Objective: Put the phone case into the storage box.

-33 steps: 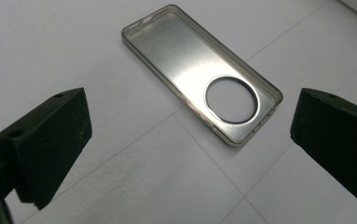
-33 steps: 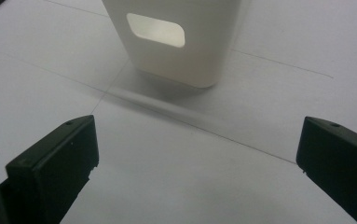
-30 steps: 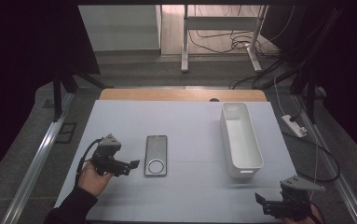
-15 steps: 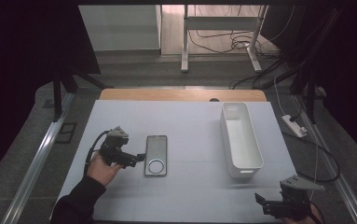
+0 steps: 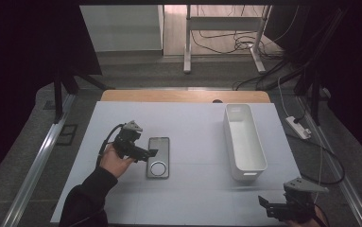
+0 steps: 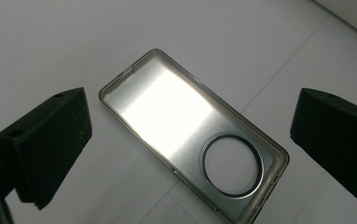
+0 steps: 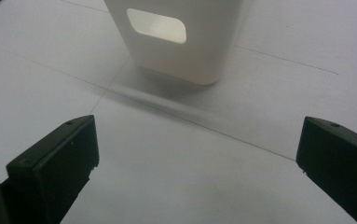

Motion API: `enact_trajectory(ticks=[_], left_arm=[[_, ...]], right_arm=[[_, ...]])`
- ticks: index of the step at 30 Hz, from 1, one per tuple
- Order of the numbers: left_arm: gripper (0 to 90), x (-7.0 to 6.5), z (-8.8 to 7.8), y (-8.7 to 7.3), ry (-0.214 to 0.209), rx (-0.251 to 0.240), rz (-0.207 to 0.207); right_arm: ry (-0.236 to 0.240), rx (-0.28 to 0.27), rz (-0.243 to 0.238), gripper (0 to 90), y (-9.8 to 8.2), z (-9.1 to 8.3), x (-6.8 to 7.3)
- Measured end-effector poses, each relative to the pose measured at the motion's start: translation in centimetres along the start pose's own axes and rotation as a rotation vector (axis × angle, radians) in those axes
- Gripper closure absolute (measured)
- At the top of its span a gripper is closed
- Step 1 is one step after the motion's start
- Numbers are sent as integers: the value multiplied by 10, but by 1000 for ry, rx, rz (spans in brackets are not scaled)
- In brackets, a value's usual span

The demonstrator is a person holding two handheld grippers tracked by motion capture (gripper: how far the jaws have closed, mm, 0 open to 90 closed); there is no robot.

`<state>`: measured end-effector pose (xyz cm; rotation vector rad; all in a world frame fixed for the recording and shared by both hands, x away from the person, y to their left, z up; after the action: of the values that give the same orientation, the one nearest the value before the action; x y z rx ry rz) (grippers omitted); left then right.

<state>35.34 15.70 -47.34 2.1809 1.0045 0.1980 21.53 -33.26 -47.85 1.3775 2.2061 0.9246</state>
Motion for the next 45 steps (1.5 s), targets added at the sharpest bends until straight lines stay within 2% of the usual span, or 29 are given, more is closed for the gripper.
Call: enact_trajectory(ticks=[7, 12, 13, 16, 17, 19, 21, 22, 23, 26, 29, 36, 45], left_arm=[[0, -3, 15, 13, -1, 25, 23], [4, -7, 23, 19, 16, 45, 38], [42, -8, 26, 20, 35, 54, 55], [173, -9, 28, 21, 51, 64, 65], [173, -9, 28, 21, 49, 63, 64], [311, -7, 27, 20, 30, 56, 47], [520, -4, 28, 20, 6, 62, 33], [586, -4, 28, 20, 6, 62, 33], [586, -3, 28, 20, -6, 70, 30], [778, -2, 31, 20, -27, 94, 30], [888, -2, 34, 20, -38, 106, 42], [889, -2, 43, 19, -16, 133, 65], [889, 4, 58, 6, 5, 166, 60]], right_arm=[[1, 2, 1, 0, 0, 0, 0], [1, 1, 2, 0, 0, 0, 0], [1, 2, 1, 0, 0, 0, 0], [0, 3, 0, 0, 0, 1, 0], [0, 3, 0, 0, 0, 1, 0], [1, 4, -1, 0, 0, 1, 0], [0, 3, 0, 0, 0, 1, 0], [1, 4, 0, 0, 0, 1, 0], [1, 4, 0, 0, 0, 1, 0], [2, 6, 0, 0, 0, 1, 0], [1, 7, 0, 0, 0, 1, 0], [3, 11, 1, 0, 0, 1, 0], [4, 16, -5, 0, 0, 2, 0]])
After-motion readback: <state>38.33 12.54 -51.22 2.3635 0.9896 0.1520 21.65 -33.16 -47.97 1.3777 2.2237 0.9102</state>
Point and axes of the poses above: each handheld gripper's, and its own axes: z roughly forward along the jaws, y roughly out of its top, x roughly to its left, the point moved 1 cm from there along z, roughly forward along the jaws
